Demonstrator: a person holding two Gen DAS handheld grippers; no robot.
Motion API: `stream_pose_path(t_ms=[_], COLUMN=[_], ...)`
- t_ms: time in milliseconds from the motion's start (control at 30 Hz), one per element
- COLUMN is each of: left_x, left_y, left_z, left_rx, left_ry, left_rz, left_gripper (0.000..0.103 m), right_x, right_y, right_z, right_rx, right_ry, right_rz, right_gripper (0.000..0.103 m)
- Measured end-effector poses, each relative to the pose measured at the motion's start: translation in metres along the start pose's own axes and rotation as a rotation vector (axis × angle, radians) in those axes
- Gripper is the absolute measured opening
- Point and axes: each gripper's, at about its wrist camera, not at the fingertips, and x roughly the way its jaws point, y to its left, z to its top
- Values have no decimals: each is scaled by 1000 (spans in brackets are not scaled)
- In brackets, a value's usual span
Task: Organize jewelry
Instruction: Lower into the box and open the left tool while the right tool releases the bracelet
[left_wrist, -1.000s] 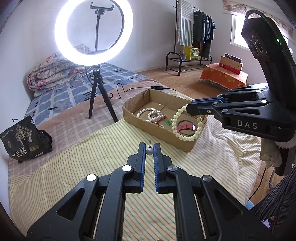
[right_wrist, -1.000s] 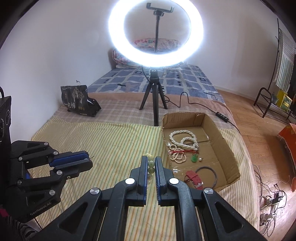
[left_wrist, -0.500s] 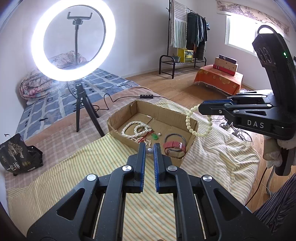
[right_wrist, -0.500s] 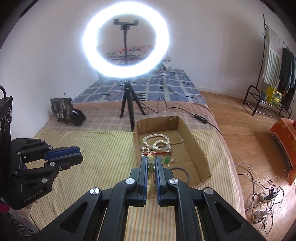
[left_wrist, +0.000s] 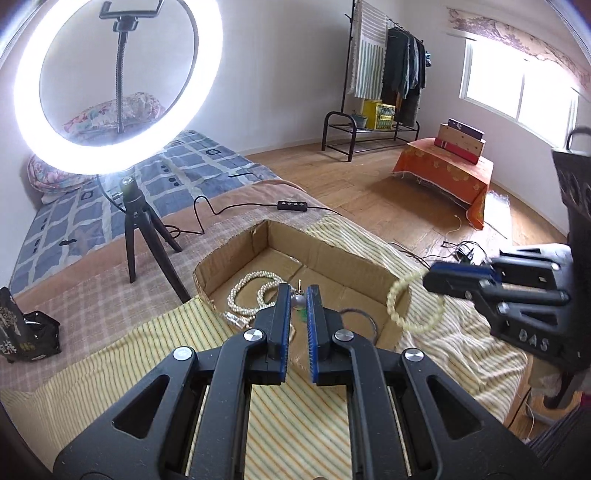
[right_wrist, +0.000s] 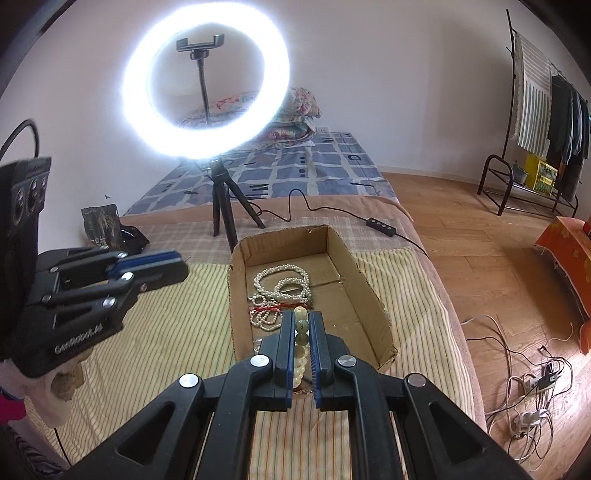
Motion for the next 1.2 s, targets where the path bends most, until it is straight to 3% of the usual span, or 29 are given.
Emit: stream_pose_path(t_ms=[633,1200], left_x=[92,113], left_y=[15,20], left_z=[22,24], left_rx=[-115,-206], left_ry=[58,100], left_rz=[83,154], left_gripper=[6,6], right_x=[46,65], right_y=[-9,-9], right_z=[-2,-8], right_rx=[-24,-30], right_ry=[34,73], right_rz=[8,18], right_gripper=[5,5])
